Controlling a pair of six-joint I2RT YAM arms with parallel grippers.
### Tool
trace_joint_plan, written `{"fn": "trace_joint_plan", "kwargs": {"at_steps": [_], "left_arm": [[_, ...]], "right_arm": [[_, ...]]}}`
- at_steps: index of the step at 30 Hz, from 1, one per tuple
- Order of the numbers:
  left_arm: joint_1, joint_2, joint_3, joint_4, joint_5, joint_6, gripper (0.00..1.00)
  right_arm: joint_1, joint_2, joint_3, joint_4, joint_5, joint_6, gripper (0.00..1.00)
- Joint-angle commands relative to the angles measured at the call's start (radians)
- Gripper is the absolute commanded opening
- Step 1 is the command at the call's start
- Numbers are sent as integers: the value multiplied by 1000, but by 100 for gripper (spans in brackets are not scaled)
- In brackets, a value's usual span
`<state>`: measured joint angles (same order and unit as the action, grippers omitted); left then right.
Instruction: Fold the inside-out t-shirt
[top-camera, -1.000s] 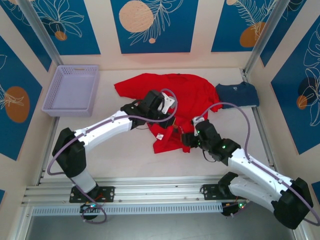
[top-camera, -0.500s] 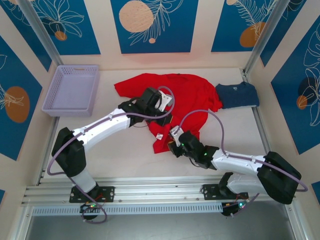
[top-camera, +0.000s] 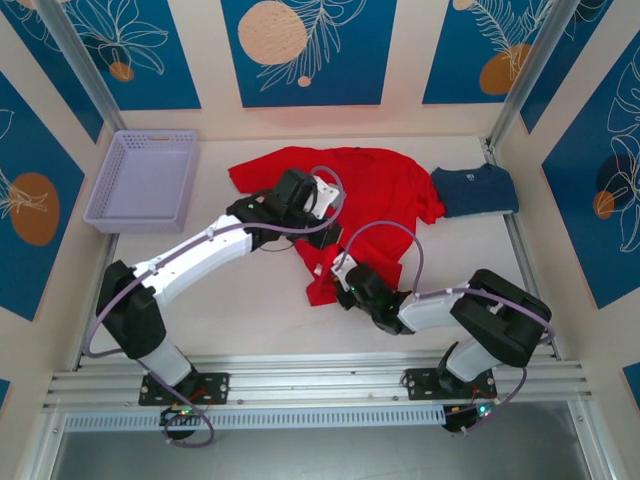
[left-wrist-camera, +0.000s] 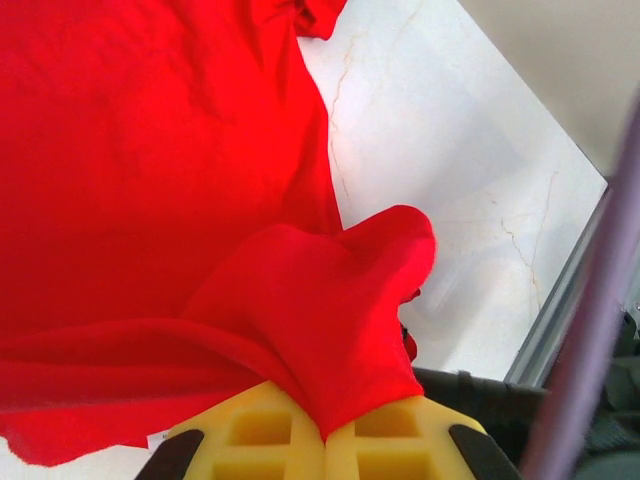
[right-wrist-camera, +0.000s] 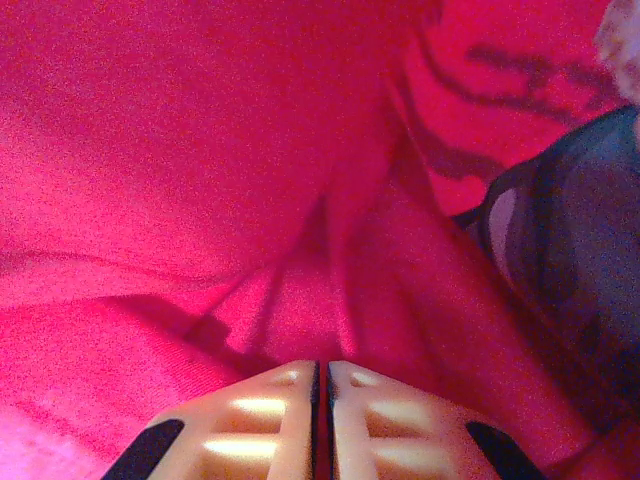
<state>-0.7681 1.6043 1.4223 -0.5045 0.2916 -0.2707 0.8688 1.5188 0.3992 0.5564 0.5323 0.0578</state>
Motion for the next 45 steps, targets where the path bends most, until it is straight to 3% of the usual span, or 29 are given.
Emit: {"fn": "trace_joint_plan", "kwargs": {"at_steps": [1,15,22,28,33,45], "left_arm": [[11,-54,36,-32,53,32,0],[7,-125,70,-8,156,34,0],[1,-114,154,-13,173,24,0],[0,-98,231,-15,160,17,0],[-14,-81,294,-21,181,13,0],[-45,-142,278,-37,221,14,0]], "right_arm": [[-28,20,31,107,58,-13,13],[-91,93,185,73,109,0,15],[-124,195,338,-65,202,86,16],[-131,263,429,-154,231,80,24],[-151,335,561,-334,273,140,34],[-219,461,844,-658,266,280,47]]}}
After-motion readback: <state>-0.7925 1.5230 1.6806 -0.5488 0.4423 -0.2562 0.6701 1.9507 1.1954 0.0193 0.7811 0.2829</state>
